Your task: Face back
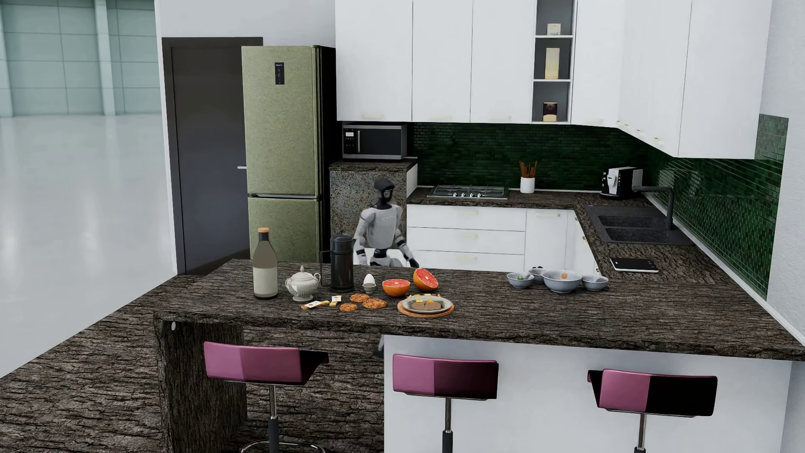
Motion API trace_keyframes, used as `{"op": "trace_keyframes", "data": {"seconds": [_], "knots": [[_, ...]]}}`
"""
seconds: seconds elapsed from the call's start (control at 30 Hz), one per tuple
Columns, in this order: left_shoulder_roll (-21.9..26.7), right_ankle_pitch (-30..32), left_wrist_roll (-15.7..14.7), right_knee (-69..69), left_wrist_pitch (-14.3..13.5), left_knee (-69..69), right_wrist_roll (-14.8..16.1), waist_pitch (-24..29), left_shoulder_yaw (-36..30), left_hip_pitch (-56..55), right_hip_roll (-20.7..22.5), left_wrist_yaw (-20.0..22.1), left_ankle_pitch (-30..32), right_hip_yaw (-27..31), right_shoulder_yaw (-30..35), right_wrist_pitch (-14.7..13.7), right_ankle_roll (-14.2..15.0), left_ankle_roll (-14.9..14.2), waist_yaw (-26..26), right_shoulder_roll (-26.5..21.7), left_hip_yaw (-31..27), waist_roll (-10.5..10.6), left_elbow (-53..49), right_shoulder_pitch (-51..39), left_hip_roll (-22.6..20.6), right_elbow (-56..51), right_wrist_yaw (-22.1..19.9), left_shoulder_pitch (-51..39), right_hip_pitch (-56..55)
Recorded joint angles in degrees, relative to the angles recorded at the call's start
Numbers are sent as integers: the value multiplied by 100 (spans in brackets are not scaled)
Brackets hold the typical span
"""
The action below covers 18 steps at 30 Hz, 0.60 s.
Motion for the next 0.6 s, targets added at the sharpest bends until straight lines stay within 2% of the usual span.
{"op": "trace_keyframes", "data": {"seconds": [0.03,0.07,0.1,0.13,0.17,0.2,0.23,0.27,0.33,0.37,0.43,0.47,0.53,0.57,0.6], "knots": [[42,176,-1,-230,-69,-146,-114,7,74,-138,147,-11,15,97,-21,-87,10,149,36,157,-117,56,90,-92,-159,-182,9,116,36],[134,389,13,-522,-77,-637,-117,-1,168,-222,315,-67,-308,188,-40,-299,39,313,29,327,-11,177,26,-118,-294,-207,1,281,91],[310,420,-5,-680,-92,-950,-104,-11,141,-63,398,-107,-38,270,-57,-545,-3,808,-168,432,17,188,104,-72,-329,-365,-157,462,177],[533,5,-44,-356,-32,-1146,-17,-32,61,100,265,-123,37,191,93,-758,-347,1225,-386,458,239,32,300,-129,-326,-393,-184,446,170],[524,-707,-82,342,144,-1231,80,-18,95,256,-11,-108,50,-99,129,-917,-452,963,-430,425,408,-101,288,-65,-277,-494,-81,262,193],[491,-1086,-131,382,206,-1063,90,-99,87,224,-279,-50,-67,-118,93,-1005,-247,974,-356,297,556,-190,141,-40,-219,-369,55,124,367],[334,-664,-158,73,182,-809,88,-183,10,128,-413,67,-225,-73,94,-1048,611,1123,-229,141,645,-180,149,-24,-124,-170,152,-75,471],[188,-372,-170,-43,80,-658,126,-243,-119,43,-260,203,-331,-74,-67,-991,299,1011,-231,161,594,-60,37,3,0,-192,201,-105,434],[191,-143,-207,-388,-220,-1034,227,-278,-52,305,-132,311,-185,135,43,-632,290,997,-745,359,813,-92,-109,-138,85,-452,228,236,549],[296,-45,-280,-458,-282,-1070,277,-238,-33,367,-106,290,-128,216,26,-505,291,948,-762,430,774,-130,-192,-117,78,-445,205,205,532],[146,126,-411,-624,-242,-1115,351,-153,-98,417,88,117,-211,339,31,-379,294,816,-697,242,351,35,-208,167,44,-203,120,-4,510],[295,218,-475,-720,-190,-1241,325,-108,-142,472,155,-5,-208,379,-119,-262,277,811,-871,436,385,36,-226,113,98,-234,-24,26,503],[133,404,-416,-969,41,-1347,283,-44,-132,508,297,-210,-179,500,-7,-198,260,782,-968,325,338,123,-221,205,158,-278,-228,-73,504],[169,384,-342,-1089,10,-1619,264,-81,-131,621,179,-318,-61,385,10,-116,113,790,-1175,383,501,64,-184,93,182,-326,-231,110,471],[262,317,-248,-1034,33,-1527,204,-2,-118,691,-5,-438,0,217,3,-95,185,752,-1043,378,501,-51,-163,186,168,-380,-174,47,482]]}}
